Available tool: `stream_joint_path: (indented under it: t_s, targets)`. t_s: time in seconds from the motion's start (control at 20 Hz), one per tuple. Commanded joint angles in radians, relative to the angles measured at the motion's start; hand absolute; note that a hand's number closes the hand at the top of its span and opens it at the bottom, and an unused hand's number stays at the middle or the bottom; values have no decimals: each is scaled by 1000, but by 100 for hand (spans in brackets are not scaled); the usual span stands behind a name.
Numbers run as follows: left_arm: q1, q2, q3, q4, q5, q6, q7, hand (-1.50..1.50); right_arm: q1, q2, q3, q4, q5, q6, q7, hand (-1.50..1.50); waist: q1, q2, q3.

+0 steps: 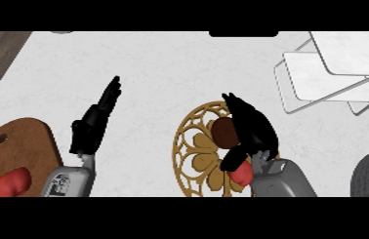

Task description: Pick the cupcake from the placemat and place it in the tiered shelf

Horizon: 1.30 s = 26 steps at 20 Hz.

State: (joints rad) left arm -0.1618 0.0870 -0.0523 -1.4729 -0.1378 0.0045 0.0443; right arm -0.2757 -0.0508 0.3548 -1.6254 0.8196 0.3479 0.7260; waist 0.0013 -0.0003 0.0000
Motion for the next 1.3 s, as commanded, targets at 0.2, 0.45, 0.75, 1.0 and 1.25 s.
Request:
stream_joint_path:
  t_s: [0.2,0.45,0.75,1.0,1.25]
  targets:
    - [-88,-3,46,60,0,-3,34,0,-39,48,-44,114,31,-14,-64,-150,-1,1,0]
    - [-16,-14,32,56,-16,-12,-30,0,14,50,-34,93,44,-8,-99,-150,-1,0,0]
    - [19,7,48,26,-2,-36,-55,0,-12,2,-15,151,96,20,-178,150,1,0,0]
    - [19,-55,0,20,-47,18,-37,0,27,39,33,130,167,-45,-194,150,-1,0,0]
    - [44,-8,16,-106,-16,-36,53,0,136,35,33,40,204,-90,-144,150,0,-2,0]
